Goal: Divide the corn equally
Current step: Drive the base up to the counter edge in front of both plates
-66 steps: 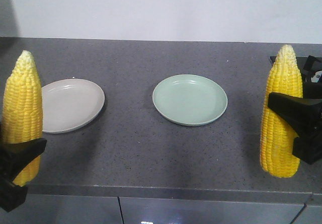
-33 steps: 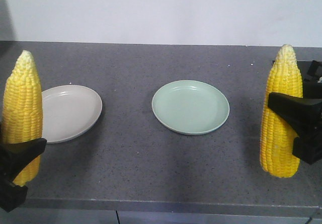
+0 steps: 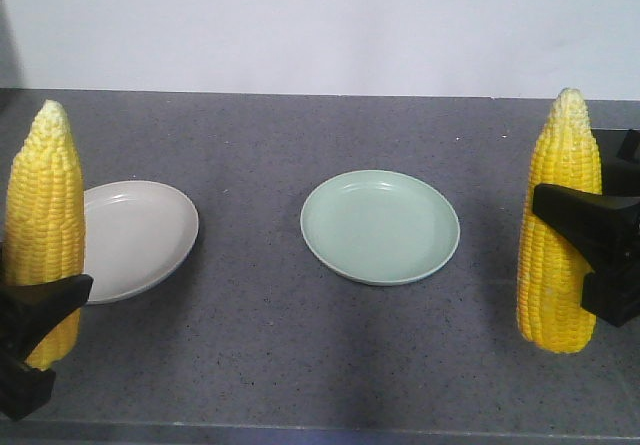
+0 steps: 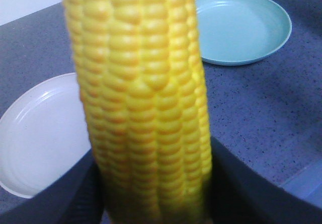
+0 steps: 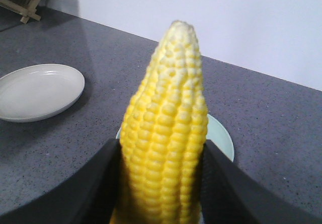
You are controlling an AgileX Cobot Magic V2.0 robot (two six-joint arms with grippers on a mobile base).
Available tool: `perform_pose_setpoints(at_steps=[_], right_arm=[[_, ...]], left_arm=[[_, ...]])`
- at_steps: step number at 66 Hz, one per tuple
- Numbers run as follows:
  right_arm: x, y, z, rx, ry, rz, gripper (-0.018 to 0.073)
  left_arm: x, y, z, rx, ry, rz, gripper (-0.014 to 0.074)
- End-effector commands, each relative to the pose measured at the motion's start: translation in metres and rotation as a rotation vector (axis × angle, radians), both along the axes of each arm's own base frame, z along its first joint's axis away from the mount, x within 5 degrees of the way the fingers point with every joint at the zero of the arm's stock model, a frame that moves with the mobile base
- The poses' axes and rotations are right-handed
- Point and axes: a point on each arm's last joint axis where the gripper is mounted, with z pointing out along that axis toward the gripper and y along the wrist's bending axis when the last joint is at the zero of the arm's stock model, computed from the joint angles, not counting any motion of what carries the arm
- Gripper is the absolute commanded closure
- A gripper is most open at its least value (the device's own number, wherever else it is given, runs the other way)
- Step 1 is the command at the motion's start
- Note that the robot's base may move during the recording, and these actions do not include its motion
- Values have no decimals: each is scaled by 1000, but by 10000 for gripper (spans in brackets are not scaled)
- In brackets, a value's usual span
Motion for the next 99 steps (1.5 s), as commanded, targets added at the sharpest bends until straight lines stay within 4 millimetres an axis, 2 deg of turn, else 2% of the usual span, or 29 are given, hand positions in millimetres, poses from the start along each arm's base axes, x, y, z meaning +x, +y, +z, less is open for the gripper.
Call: perform_pose_setpoints(at_steps=[1, 99], right_arm=[[1, -2, 13, 40, -58, -34, 365], [1, -2, 13, 40, -58, -34, 365]], left_arm=[[1, -2, 14, -50, -77, -16, 370], [1, -2, 14, -50, -77, -16, 370]])
